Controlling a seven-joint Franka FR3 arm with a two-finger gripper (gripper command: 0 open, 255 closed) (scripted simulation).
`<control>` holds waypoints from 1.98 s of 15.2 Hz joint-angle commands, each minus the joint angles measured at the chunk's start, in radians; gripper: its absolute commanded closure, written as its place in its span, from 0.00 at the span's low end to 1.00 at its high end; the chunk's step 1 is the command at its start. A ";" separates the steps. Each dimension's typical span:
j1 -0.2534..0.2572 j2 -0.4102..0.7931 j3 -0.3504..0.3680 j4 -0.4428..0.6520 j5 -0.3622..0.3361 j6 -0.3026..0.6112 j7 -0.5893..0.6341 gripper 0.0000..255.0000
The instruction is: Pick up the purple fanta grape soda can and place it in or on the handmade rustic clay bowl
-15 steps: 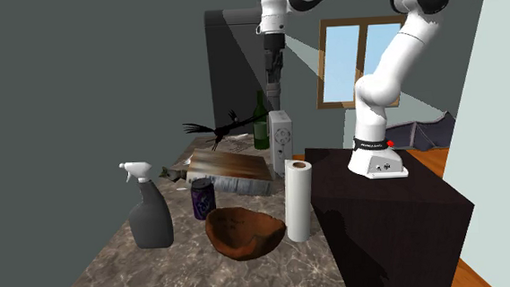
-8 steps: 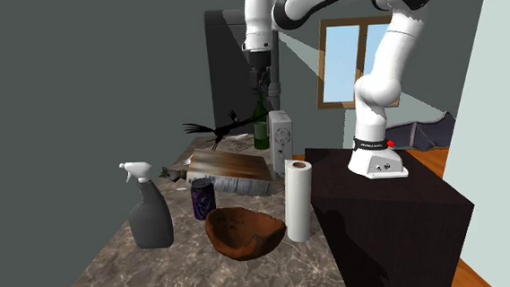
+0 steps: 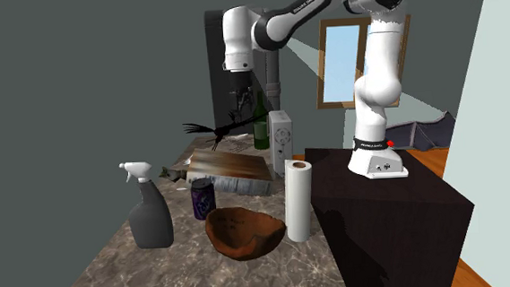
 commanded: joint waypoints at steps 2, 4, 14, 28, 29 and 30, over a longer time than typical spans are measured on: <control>0.014 0.108 0.021 0.062 -0.028 0.038 0.051 0.00; 0.027 0.184 0.030 0.113 -0.052 0.058 0.085 0.00; 0.138 0.574 0.024 0.448 -0.166 0.083 0.222 0.00; 0.217 0.831 -0.006 0.662 -0.214 0.119 0.266 0.00; 0.217 0.831 -0.006 0.662 -0.214 0.119 0.266 0.00; 0.217 0.831 -0.006 0.663 -0.214 0.119 0.266 0.00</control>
